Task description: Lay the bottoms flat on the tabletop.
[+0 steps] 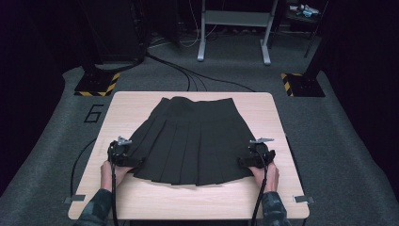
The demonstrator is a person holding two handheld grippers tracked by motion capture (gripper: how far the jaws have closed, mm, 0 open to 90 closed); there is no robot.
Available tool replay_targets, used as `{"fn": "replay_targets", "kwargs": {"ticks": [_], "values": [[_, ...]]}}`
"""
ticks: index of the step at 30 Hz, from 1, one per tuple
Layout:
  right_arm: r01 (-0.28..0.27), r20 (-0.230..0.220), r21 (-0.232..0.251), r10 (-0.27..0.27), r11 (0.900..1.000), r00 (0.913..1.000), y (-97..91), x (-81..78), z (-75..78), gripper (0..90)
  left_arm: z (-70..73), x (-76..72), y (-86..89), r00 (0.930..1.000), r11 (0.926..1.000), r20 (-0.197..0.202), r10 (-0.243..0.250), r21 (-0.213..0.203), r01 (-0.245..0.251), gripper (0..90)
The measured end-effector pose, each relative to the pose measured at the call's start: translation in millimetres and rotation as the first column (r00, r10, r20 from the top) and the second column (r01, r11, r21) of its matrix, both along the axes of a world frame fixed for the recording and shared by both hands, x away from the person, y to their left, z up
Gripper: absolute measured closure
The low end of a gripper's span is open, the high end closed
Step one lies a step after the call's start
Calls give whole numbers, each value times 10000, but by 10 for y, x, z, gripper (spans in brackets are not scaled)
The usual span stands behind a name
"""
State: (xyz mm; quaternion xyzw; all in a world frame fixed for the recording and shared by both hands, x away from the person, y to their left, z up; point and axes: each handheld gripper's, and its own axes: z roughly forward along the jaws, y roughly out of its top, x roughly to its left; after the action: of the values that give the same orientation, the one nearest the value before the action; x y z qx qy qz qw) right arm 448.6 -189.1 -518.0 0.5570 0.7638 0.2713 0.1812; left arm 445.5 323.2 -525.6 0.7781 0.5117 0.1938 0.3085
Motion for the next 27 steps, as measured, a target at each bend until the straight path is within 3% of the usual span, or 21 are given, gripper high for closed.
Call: {"fn": "replay_targets", "kwargs": {"ticks": [8,12,17,23,27], "values": [[-20,-221,47,21,10000,9998,0,47,17,0,17,23,8,9999,10000,-143,-2,-39,1,0],[-118,35,357,117,9993,9999,-36,24,50,0,106,-17,30,10000,9997,-66,21,-250,-23,0],[-229,500,597,200,9980,9985,-61,-125,212,3,339,-181,93,9974,9995,718,73,-314,-51,0],[-201,1167,662,122,9976,9931,-197,-404,381,4,530,-429,271,9937,9996,1110,143,-263,-114,1],[-29,1440,548,-51,9985,9896,-331,-624,422,3,542,-635,426,9914,9993,1265,337,-184,-316,1]]}}
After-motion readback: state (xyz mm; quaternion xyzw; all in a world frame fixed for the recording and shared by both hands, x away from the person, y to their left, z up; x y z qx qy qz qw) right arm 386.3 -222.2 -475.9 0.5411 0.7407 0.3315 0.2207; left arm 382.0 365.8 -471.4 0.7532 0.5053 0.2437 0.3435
